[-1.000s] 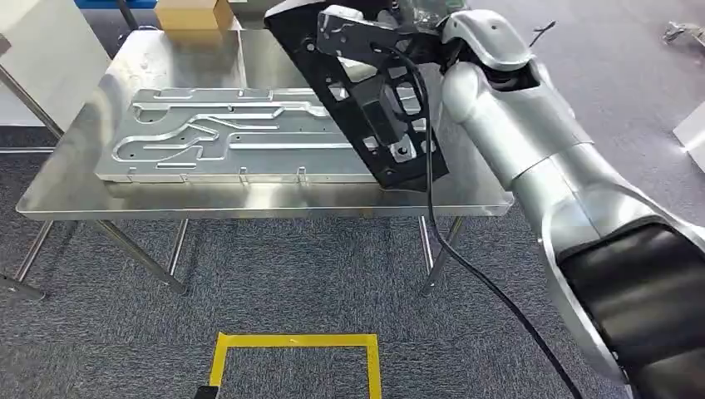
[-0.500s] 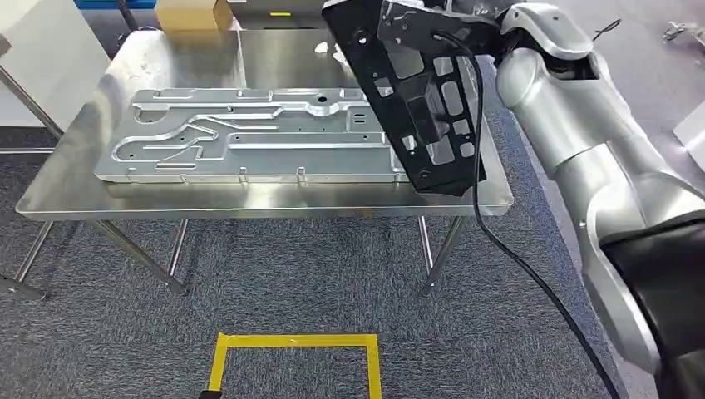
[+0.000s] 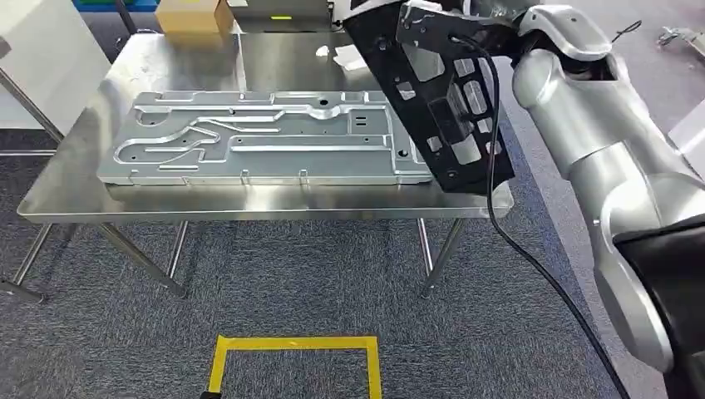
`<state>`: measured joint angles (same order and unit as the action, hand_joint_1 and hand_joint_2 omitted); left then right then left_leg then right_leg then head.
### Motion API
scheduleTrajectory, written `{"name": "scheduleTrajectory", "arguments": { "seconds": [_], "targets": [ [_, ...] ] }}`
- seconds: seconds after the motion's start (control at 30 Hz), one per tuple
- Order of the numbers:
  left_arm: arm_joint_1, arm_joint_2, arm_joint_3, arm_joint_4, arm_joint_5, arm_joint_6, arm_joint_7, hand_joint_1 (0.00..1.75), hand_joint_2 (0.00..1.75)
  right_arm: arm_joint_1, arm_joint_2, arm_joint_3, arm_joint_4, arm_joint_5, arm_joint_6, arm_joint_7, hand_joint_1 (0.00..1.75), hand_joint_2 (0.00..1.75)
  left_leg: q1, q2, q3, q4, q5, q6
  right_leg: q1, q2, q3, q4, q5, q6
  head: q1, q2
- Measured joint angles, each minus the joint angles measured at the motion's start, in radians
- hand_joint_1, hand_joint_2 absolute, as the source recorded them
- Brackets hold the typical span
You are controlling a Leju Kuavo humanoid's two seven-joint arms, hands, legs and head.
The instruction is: Take the parts from the cabinet and place them on the table.
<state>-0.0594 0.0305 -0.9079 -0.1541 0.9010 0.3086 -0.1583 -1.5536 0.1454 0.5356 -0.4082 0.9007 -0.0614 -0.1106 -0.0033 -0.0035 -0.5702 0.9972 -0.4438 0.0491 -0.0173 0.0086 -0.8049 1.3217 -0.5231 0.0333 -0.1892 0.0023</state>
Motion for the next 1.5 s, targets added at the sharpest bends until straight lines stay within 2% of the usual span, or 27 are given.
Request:
{"name": "scheduleTrajectory", "arguments": {
  "seconds": [0.03,0.07,0.13,0.2,0.3,0.37,0.47,0.5,0.53,0.57,0.63,0.67,0.77,0.87,0.93,1.0,1.03,1.07,1.1,1.17,1.2,1.23,1.27,1.3,1.37,1.4,1.5],
  "targets": [
    [0.001,0.0,-0.001,0.0,0.0,0.001,0.003,0.0,1.75,0.0,-0.001,0.0,0.003,0.002,0.003,0.0,1.75,1.75,0.0,-0.001,0.004,0.001,-0.003,-0.002,0.0,-0.001,-0.004,-0.003,0.016,-0.002,0.0,0.0],
    [0.002,0.0,-0.001,0.0,0.0,0.003,0.005,0.0,1.75,-0.001,-0.001,0.0,0.003,0.008,0.005,0.001,1.75,1.75,0.001,-0.002,0.009,0.003,-0.009,-0.005,-0.001,-0.003,0.018,-0.051,0.053,-0.004,0.0,0.0],
    [0.002,0.0,-0.001,0.0,0.002,0.005,0.006,0.0,1.75,-0.012,0.0,0.0,0.003,0.013,0.01,0.002,1.75,1.75,0.002,-0.003,0.022,0.01,-0.024,-0.013,-0.001,-0.004,0.1,-0.217,0.144,-0.009,0.0,0.0],
    [0.0,0.001,-0.001,0.0,0.002,0.006,0.005,0.0,1.75,-0.03,0.003,0.0,0.003,0.014,0.019,0.002,1.75,1.75,-0.004,-0.002,0.018,0.024,-0.042,-0.029,0.004,-0.006,0.136,-0.293,0.131,-0.018,0.0,0.0],
    [0.0,0.002,-0.001,0.001,0.003,0.006,0.003,0.0,1.75,-0.043,0.004,-0.001,0.001,0.015,0.021,0.005,1.75,1.75,-0.002,-0.002,0.029,0.014,-0.05,-0.045,0.011,-0.003,0.138,-0.287,0.117,-0.037,-0.001,0.0],
    [0.002,0.005,-0.001,0.0,0.003,0.005,0.003,0.0,1.75,-0.054,0.006,-0.004,-0.006,0.015,0.023,0.011,1.75,1.75,0.001,-0.001,0.024,0.037,-0.068,-0.057,0.003,-0.005,0.157,-0.297,0.11,-0.049,0.0,0.0],
    [0.001,0.005,-0.001,0.0,0.004,0.004,0.003,0.0,1.75,-0.062,0.013,-0.006,-0.006,0.014,0.029,0.012,1.75,1.75,0.006,-0.001,-0.103,0.264,-0.144,-0.067,0.006,-0.004,0.181,-0.301,0.09,-0.06,-0.001,0.0],
    [0.002,0.004,-0.001,0.0,0.005,0.004,0.003,0.0,1.75,-0.056,0.015,-0.006,-0.006,0.016,0.033,0.012,1.75,1.75,0.007,-0.001,-0.143,0.32,-0.144,-0.068,0.006,-0.003,0.192,-0.3,0.081,-0.059,-0.001,0.0],
    [0.003,0.004,-0.002,0.0,0.008,0.004,0.002,0.0,1.75,-0.051,0.016,-0.006,-0.005,0.018,0.035,0.013,1.75,1.75,0.007,-0.001,-0.166,0.333,-0.126,-0.069,0.006,-0.002,0.204,-0.3,0.071,-0.059,-0.002,0.0],
    [0.004,0.004,-0.002,0.0,0.014,0.004,0.0,0.0,1.75,-0.048,0.016,-0.006,-0.004,0.02,0.036,0.015,1.75,1.75,0.007,-0.001,-0.169,0.3,-0.08,-0.069,0.006,-0.001,0.218,-0.299,0.06,-0.057,-0.001,0.0],
    [0.005,0.004,-0.002,0.001,0.018,0.004,-0.007,0.0,1.75,-0.05,0.017,-0.006,-0.004,0.025,0.035,0.015,1.75,1.75,0.008,0.0,-0.121,0.128,0.055,-0.066,0.006,-0.001,0.253,-0.299,0.035,-0.052,-0.001,0.0],
    [0.008,0.004,-0.001,0.001,0.018,0.005,-0.011,0.0,1.75,-0.05,0.016,-0.006,-0.003,0.026,0.035,0.016,1.75,1.75,0.007,-0.001,-0.099,0.065,0.089,-0.06,0.005,-0.002,0.262,-0.303,0.024,-0.049,-0.001,0.0],
    [0.003,0.004,-0.002,0.002,0.018,0.005,-0.014,0.0,1.75,-0.056,0.016,-0.006,-0.001,0.027,0.035,0.016,1.75,1.75,-0.004,-0.001,-0.073,0.022,0.044,-0.042,0.007,0.003,0.26,-0.308,0.02,-0.032,-0.001,0.0],
    [0.004,0.002,-0.002,0.002,0.016,0.003,-0.013,0.0,1.75,-0.056,0.015,-0.008,-0.004,0.029,0.035,0.018,1.75,1.75,0.004,-0.001,-0.043,0.003,0.038,-0.029,0.006,0.001,0.261,-0.283,0.014,-0.016,-0.001,0.0],
    [0.001,0.002,-0.002,0.002,0.02,0.003,-0.012,0.0,1.75,-0.061,0.011,-0.012,-0.003,0.031,0.036,0.018,1.75,1.75,0.004,0.0,-0.029,0.0,0.029,-0.018,0.007,0.0,0.193,-0.167,-0.015,-0.009,-0.001,0.0],
    [-0.004,0.002,-0.002,0.002,0.023,0.003,-0.012,0.0,1.75,-0.051,0.005,-0.013,0.002,0.034,0.037,0.014,1.75,1.75,0.003,-0.002,-0.018,0.0,0.017,-0.014,0.005,-0.001,0.089,-0.032,-0.061,-0.004,-0.001,0.0],
    [-0.002,0.002,-0.002,0.002,0.025,0.003,-0.016,0.0,1.75,-0.043,0.0,-0.013,0.005,0.035,0.039,0.014,1.75,1.75,0.003,-0.005,-0.009,0.0,0.009,-0.013,0.005,-0.001,0.057,-0.011,-0.063,-0.004,-0.001,0.0],
    [0.0,0.001,-0.002,0.002,0.032,0.003,-0.018,0.0,1.75,-0.034,-0.004,-0.013,0.01,0.035,0.039,0.011,1.75,1.75,0.003,-0.007,0.003,0.001,0.001,-0.013,0.005,-0.001,0.048,-0.029,-0.042,-0.005,-0.001,0.0],
    [0.003,-0.001,-0.002,0.002,0.035,0.003,-0.02,0.0,1.75,-0.031,-0.007,-0.013,0.013,0.035,0.039,0.009,1.75,1.75,0.003,-0.009,0.015,0.001,-0.009,-0.014,0.005,-0.002,0.056,-0.084,0.006,-0.008,-0.001,0.0],
    [0.003,-0.004,-0.002,0.002,0.034,0.003,-0.024,0.0,1.75,-0.033,-0.017,-0.014,0.017,0.037,0.039,0.002,1.75,1.75,0.001,-0.011,0.036,0.001,-0.027,-0.017,0.014,-0.003,0.102,-0.26,0.153,-0.026,-0.001,0.0],
    [0.001,-0.008,-0.002,0.002,0.033,0.0,-0.027,0.0,1.75,-0.031,-0.023,-0.014,0.02,0.037,0.04,-0.002,1.75,1.75,0.0,-0.011,0.04,0.004,-0.034,-0.021,0.019,-0.005,0.107,-0.305,0.175,-0.033,-0.001,0.0],
    [-0.001,-0.008,-0.003,0.002,0.033,-0.001,-0.028,0.0,1.75,-0.03,-0.028,-0.015,0.022,0.034,0.044,-0.005,1.75,1.75,0.001,-0.015,0.037,0.004,-0.037,-0.027,0.025,-0.006,0.106,-0.315,0.153,-0.037,0.0,0.0],
    [-0.002,-0.008,-0.003,0.002,0.033,-0.003,-0.029,0.0,1.75,-0.031,-0.031,-0.018,0.022,0.025,0.051,-0.006,1.75,1.75,0.002,-0.016,0.034,0.004,-0.042,-0.034,0.026,-0.006,0.11,-0.307,0.173,-0.043,-0.001,0.0],
    [-0.002,-0.008,-0.003,0.002,0.033,-0.004,-0.029,0.0,1.75,-0.035,-0.034,-0.023,0.021,0.015,0.065,-0.007,1.75,1.75,0.002,-0.015,0.04,0.011,-0.043,-0.039,0.027,-0.005,0.112,-0.31,0.165,-0.05,-0.001,0.0],
    [-0.003,-0.006,-0.008,0.003,0.033,-0.003,-0.028,0.0,1.75,-0.036,-0.041,-0.034,0.022,-0.005,0.088,-0.007,1.75,1.75,0.003,-0.012,0.05,0.015,-0.058,-0.048,0.016,-0.007,0.141,-0.326,0.161,-0.058,0.0,0.0],
    [-0.005,-0.007,-0.011,0.002,0.032,-0.003,-0.027,0.0,1.75,-0.031,-0.044,-0.038,0.026,-0.013,0.092,-0.01,1.75,1.75,0.003,-0.009,0.038,0.053,-0.069,-0.058,0.014,-0.009,0.152,-0.332,0.158,-0.062,-0.001,0.0],
    [-0.012,-0.008,-0.024,0.003,0.029,-0.002,-0.026,0.0,1.75,0.005,-0.044,-0.042,0.031,-0.017,0.059,-0.027,1.75,1.75,0.016,-0.005,-0.075,0.254,-0.149,-0.072,0.011,-0.008,0.161,-0.334,0.153,-0.066,-0.001,0.0]
  ]
}}
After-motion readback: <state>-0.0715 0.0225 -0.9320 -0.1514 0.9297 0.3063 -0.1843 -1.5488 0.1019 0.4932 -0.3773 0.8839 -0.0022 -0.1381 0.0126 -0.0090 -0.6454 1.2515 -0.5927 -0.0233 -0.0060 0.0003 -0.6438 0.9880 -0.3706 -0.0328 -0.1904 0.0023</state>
